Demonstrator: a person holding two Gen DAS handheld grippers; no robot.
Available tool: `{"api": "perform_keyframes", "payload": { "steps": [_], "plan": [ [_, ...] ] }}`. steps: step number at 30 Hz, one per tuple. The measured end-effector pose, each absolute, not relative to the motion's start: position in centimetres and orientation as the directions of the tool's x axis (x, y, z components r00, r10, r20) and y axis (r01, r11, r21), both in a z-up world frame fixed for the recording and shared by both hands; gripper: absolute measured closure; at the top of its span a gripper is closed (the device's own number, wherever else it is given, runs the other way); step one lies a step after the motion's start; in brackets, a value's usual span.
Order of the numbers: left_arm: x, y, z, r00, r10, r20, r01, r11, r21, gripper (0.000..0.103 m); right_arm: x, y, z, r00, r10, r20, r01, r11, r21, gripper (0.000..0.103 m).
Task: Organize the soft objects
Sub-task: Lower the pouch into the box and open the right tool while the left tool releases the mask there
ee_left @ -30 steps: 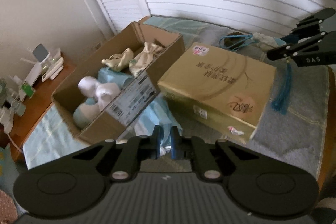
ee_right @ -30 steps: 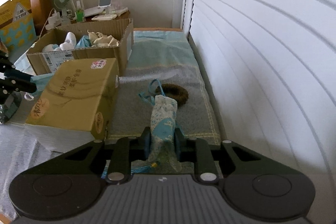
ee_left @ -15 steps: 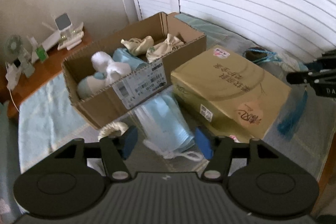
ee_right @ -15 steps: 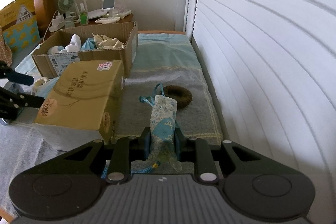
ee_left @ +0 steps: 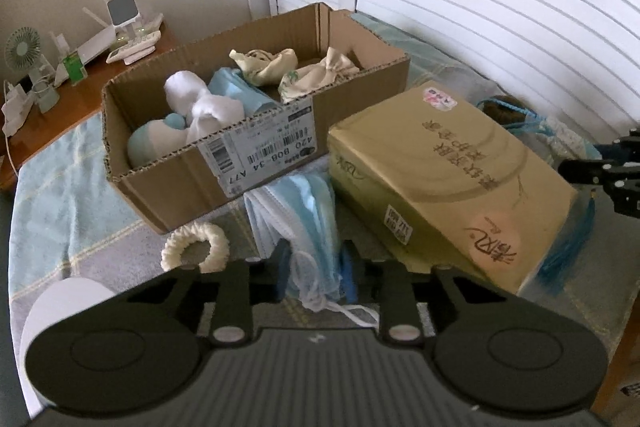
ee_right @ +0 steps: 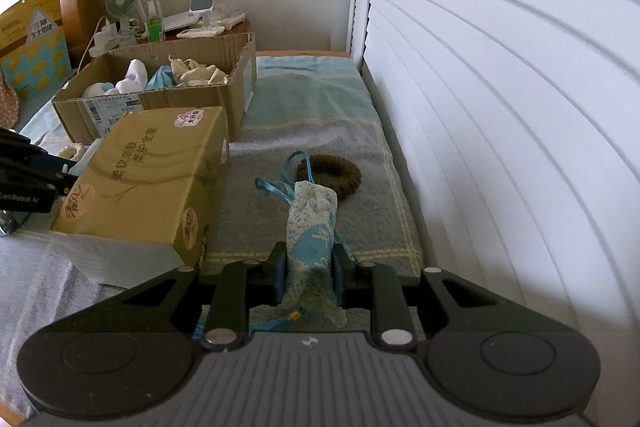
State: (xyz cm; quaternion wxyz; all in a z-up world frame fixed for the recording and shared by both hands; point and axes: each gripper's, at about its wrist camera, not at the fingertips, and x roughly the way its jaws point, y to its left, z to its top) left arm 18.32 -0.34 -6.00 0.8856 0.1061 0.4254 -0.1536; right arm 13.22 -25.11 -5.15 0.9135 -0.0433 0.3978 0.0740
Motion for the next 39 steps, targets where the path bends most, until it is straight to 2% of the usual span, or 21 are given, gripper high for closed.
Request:
{"api": "perform_keyframes", "payload": {
  "steps": [1,6,25,39],
  "plan": [
    [18.2,-0.3,-5.9,0.594,-0.183,-0.783,0.364,0.93,0.059,0.087,13.2,-25.1,-5.1,0.675,0.101,-0.731,-0.168,0.986,-0.02,0.076],
    [17.6,0.2,-4.7,0.606,-0.196,-0.771,0.38,0.923,0.065,0.09,12.6,-25.1,-4.4,0.69,0.101,-0.717,-0.168,0.986,-0.023,0.076],
    [13.2,2.4,0.3,0.667,-0.299,-0.682,0.442,0.896,0.04,0.09,11.6,-22.8,2.1,0.78,0.119,-0.614,-0.231,0.967,-0.106,0.076],
    [12.6,3.7,0.4,0.673,-0.32,-0.667,0.462,0.886,0.04,0.09,21.5,-15.7,7.1,0.756,0.339,-0.56,-0.486,0.864,-0.133,0.076]
  ]
}}
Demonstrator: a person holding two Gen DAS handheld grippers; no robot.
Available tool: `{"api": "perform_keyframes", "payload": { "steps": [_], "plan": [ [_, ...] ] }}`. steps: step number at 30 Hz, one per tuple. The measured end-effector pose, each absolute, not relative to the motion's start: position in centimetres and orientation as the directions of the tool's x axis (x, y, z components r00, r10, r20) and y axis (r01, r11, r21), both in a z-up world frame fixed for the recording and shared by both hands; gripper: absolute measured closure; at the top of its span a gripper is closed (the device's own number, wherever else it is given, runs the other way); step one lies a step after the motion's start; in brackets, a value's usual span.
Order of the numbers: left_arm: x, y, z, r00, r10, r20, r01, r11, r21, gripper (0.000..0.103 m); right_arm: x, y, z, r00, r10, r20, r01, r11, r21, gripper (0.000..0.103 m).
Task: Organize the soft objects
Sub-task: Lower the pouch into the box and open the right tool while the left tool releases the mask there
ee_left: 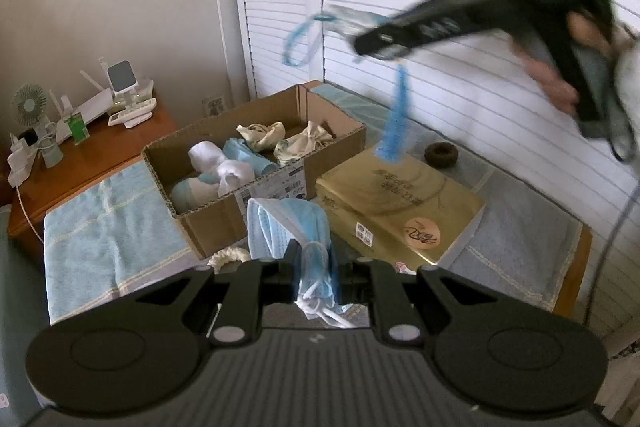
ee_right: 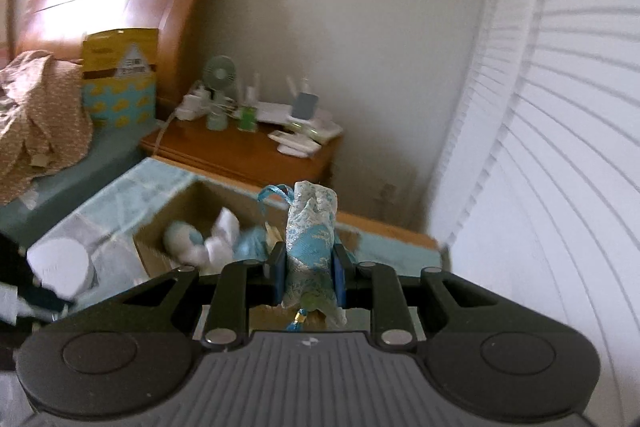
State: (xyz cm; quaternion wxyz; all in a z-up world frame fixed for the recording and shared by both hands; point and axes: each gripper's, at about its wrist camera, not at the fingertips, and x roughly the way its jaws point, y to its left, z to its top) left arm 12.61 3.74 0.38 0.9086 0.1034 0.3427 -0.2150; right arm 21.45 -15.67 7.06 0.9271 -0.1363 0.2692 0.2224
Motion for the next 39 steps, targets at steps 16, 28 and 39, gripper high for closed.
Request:
{"api": "perform_keyframes", "payload": {
  "steps": [16,28,39],
  "plan": [
    [14.7,5.6,-0.4,0.685,-0.279,-0.673,0.396,0.918,0.022,0.09,30.0,-8.3,5.5,0.627,0.46,-0.629,-0.689,0.705,-0.171,0.073],
    [15.9,5.8,0.2,0.69,-0.284,-0.665,0.396,0.918,0.02,0.09,27.9,-11.2,1.0,0.616,0.368,-0.696,-0.576,0.813,-0.08,0.0],
    [19.8,6.4,2.6,0.721,-0.292,-0.628,0.373,0.928,-0.003,0.09,21.6,-14.7,1.6,0.664,0.316,-0.678,-0.417,0.909,0.015,0.0]
  ]
}}
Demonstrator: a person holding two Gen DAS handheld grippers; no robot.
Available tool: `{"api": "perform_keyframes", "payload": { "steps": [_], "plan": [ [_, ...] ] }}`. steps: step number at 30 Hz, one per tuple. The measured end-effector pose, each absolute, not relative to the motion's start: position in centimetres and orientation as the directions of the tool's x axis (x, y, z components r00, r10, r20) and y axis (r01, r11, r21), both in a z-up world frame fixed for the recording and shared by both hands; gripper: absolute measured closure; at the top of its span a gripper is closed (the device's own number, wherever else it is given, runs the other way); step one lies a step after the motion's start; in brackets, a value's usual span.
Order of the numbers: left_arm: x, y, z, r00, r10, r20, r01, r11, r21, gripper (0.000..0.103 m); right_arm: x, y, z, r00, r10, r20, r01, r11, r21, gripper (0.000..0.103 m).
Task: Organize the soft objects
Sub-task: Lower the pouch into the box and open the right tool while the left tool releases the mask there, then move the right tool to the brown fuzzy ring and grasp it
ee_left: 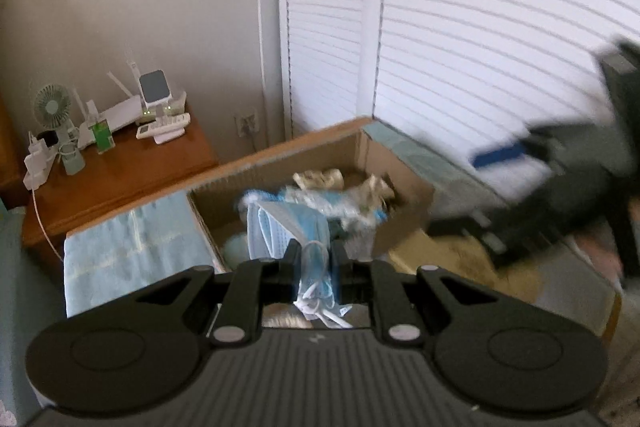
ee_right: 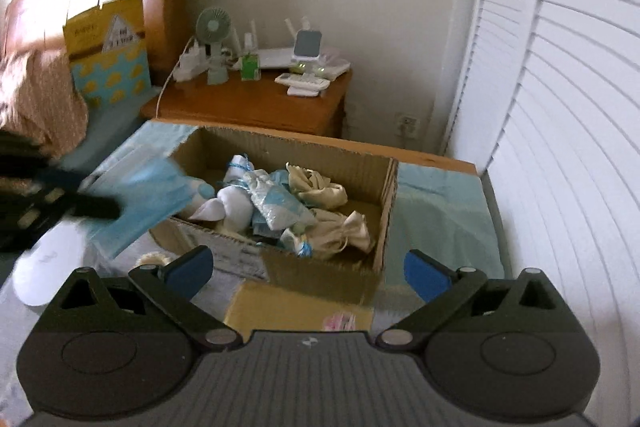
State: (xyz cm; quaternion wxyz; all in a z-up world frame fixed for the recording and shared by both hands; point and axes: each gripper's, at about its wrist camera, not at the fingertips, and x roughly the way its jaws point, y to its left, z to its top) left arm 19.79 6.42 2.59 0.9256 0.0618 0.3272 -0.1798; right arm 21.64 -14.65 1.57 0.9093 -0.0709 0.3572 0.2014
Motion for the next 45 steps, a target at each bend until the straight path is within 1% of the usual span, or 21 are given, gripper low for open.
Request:
{"api": "perform_keyframes", "payload": {
  "steps": [4,8,9,10,11,13,15,19,22,28,38,42,45],
  "plan": [
    [22.7,6.8,2.8,0.724,-0.307,-0.617,0.346,0.936,-0.06,0.09,19.7,-15.5,1.8,0.671,0.332,-0.663,-0.389,0.919,0.067,0.0],
    [25.8,7.2,1.9,0.729,-0.266,-0.63,0.284,0.956,-0.075,0.089,18.6,-16.1,2.1,0.687,0.312,-0.656,-0.36,0.931,0.067,0.0],
    [26.4,7.4,1.6,0.732,-0.252,-0.632,0.266,0.961,-0.075,0.085,18.4,-16.4,2.2,0.691,0.309,-0.653,-0.353,0.933,0.068,0.0],
    [27.0,7.5,1.3,0.733,-0.237,-0.638,0.249,0.966,-0.073,0.072,18.2,-16.5,2.3,0.694,0.308,-0.651,-0.348,0.935,0.07,0.0],
    [27.4,7.6,1.0,0.736,-0.213,-0.643,0.226,0.972,-0.063,0.065,18.0,-16.8,2.4,0.698,0.306,-0.647,-0.344,0.936,0.073,0.0],
    [27.6,7.7,0.7,0.753,-0.16,-0.639,0.18,0.983,-0.034,0.034,17.7,-17.3,2.6,0.71,0.297,-0.639,-0.327,0.942,0.074,0.0],
    [27.2,7.8,0.9,0.758,-0.173,-0.629,0.189,0.981,-0.043,0.022,17.4,-17.8,2.6,0.715,0.292,-0.635,-0.319,0.945,0.075,0.0],
    [25.3,7.5,1.8,0.766,-0.19,-0.614,0.209,0.977,-0.042,0.009,16.9,-18.5,2.6,0.723,0.274,-0.634,-0.296,0.952,0.075,0.0],
    [23.8,7.0,2.6,0.767,-0.207,-0.607,0.238,0.971,-0.031,0.007,16.4,-18.7,2.5,0.724,0.265,-0.637,-0.288,0.955,0.07,0.0],
    [20.6,6.3,2.9,0.754,-0.239,-0.612,0.281,0.959,-0.029,0.007,14.7,-19.4,2.1,0.731,0.222,-0.645,-0.261,0.965,0.035,0.0],
    [16.0,5.2,3.0,0.748,-0.275,-0.604,0.333,0.943,-0.017,0.005,13.6,-21.9,0.6,0.731,0.114,-0.673,-0.149,0.989,0.006,0.0],
    [15.2,4.9,3.1,0.751,-0.284,-0.596,0.345,0.939,-0.013,0.005,14.2,-22.6,-0.4,0.732,0.055,-0.68,-0.09,0.996,-0.016,0.0],
    [15.1,4.9,3.2,0.752,-0.292,-0.591,0.35,0.937,-0.017,0.005,14.9,-23.1,-1.3,0.718,0.042,-0.695,-0.074,0.997,-0.016,0.0]
  ]
}}
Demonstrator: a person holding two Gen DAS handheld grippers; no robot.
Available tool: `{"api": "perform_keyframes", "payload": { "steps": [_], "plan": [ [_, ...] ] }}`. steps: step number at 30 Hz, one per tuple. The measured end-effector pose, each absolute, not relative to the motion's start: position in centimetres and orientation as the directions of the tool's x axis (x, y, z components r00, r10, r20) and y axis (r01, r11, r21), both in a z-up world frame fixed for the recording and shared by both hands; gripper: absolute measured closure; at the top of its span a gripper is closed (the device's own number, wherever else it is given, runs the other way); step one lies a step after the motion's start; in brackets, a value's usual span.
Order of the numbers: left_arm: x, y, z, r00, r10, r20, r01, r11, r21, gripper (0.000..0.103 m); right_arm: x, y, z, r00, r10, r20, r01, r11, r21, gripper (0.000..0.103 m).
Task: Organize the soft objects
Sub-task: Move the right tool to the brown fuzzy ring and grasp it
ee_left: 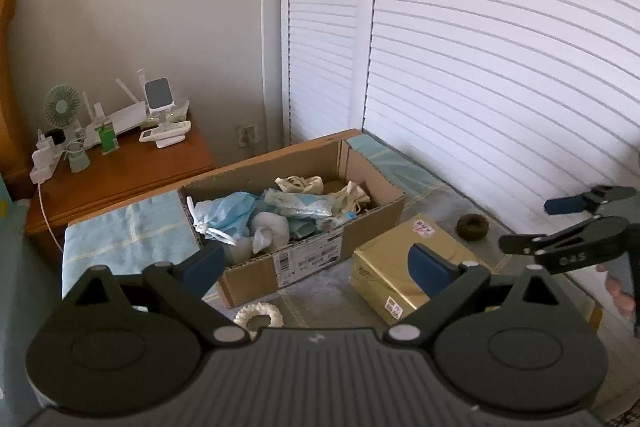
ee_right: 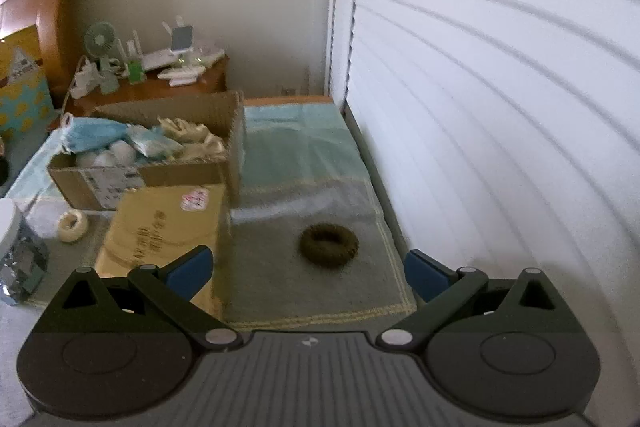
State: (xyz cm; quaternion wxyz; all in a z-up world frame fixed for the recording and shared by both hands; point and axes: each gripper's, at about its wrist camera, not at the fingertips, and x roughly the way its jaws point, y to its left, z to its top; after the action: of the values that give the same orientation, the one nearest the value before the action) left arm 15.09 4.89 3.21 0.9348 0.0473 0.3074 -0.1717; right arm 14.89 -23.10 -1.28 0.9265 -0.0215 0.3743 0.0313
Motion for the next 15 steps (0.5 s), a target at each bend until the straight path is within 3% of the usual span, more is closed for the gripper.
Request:
{"api": "perform_keyframes", "payload": {
  "steps": [15],
  "plan": [
    [16.4,4.6,2.6,0.743,-0.293,-0.602,0.355,0.935,-0.016,0.005,16.5,-24.7,-6.4,0.601,0.055,-0.797,-0.06,0.998,0.024,0.0]
  ]
}}
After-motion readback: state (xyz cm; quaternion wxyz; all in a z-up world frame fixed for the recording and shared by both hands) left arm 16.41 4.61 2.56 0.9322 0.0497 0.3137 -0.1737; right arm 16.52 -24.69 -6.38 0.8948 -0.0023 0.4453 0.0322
